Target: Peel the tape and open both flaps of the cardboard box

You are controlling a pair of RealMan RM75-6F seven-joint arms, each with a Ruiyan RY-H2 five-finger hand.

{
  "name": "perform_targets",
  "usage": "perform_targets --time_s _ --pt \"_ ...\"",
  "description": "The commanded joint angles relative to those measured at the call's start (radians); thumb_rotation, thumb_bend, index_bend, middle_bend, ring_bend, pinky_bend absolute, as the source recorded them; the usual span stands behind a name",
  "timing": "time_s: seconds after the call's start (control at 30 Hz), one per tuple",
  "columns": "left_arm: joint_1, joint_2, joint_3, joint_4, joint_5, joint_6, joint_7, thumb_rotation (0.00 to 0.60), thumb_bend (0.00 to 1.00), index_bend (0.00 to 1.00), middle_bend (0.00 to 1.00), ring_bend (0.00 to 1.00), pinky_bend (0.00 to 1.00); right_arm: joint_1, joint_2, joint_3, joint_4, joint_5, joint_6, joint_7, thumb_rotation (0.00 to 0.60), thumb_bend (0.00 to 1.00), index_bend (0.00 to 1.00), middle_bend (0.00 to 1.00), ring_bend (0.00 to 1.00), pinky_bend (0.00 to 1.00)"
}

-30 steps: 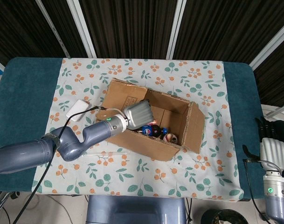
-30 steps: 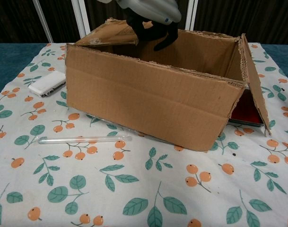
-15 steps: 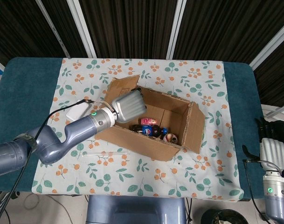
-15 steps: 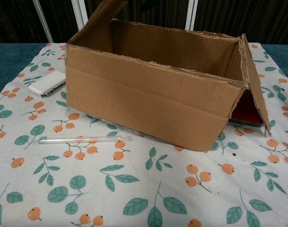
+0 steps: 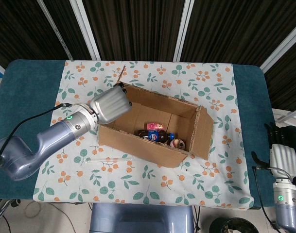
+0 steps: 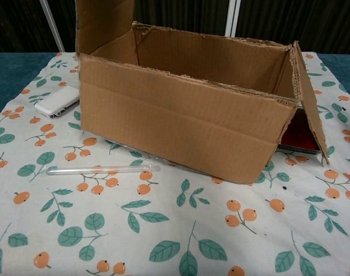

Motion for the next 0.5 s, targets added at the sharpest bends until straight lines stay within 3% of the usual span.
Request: perform_targets --time_s 0.03,0.5 --pt "0.038 0.045 0.021 -0.027 0.009 0.020 -0.002 0.600 1.00 0.49 0.67 0.41 0.37 -0.001 0.000 0.001 -0.001 -0.002 -0.001 -0.001 0.600 0.36 0.01 0.00 0.02 0.23" --pt "0.222 0.128 0.060 -0.022 0.044 0.120 -0.062 0.600 1.00 0.49 0.67 0.41 0.37 -0.009 0.000 0.009 -0.014 -0.004 -0.009 -0.002 0.600 0.36 0.02 0.00 0.02 0.23"
